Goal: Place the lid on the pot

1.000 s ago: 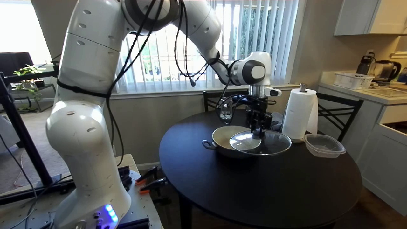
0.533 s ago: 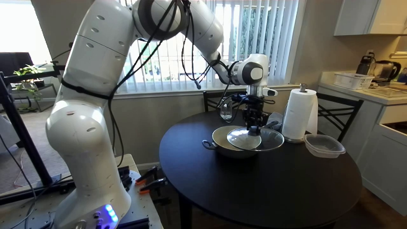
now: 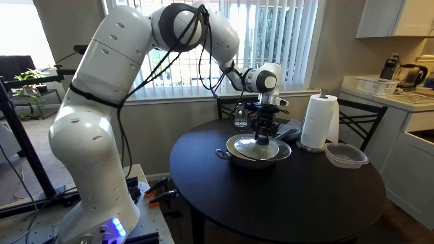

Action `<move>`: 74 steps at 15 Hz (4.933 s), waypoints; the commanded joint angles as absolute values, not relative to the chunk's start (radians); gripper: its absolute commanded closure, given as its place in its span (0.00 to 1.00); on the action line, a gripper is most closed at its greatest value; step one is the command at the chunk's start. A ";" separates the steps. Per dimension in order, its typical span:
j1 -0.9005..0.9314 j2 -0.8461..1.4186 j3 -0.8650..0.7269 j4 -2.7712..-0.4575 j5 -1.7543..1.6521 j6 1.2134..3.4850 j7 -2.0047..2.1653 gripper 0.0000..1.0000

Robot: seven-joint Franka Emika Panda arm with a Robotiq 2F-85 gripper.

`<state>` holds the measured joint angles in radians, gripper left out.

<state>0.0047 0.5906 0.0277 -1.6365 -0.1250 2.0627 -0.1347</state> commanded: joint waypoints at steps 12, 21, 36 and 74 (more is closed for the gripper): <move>0.017 0.675 0.106 -1.494 -0.118 1.925 -0.371 0.67; 0.036 0.710 0.105 -1.442 -0.125 1.893 -0.371 0.67; 0.036 0.716 0.087 -1.463 -0.137 1.906 -0.354 0.67; 0.004 0.664 0.051 -1.512 -0.125 1.986 -0.298 0.00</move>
<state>0.0048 0.6635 0.0498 -1.5145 -0.1239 1.9884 -0.2991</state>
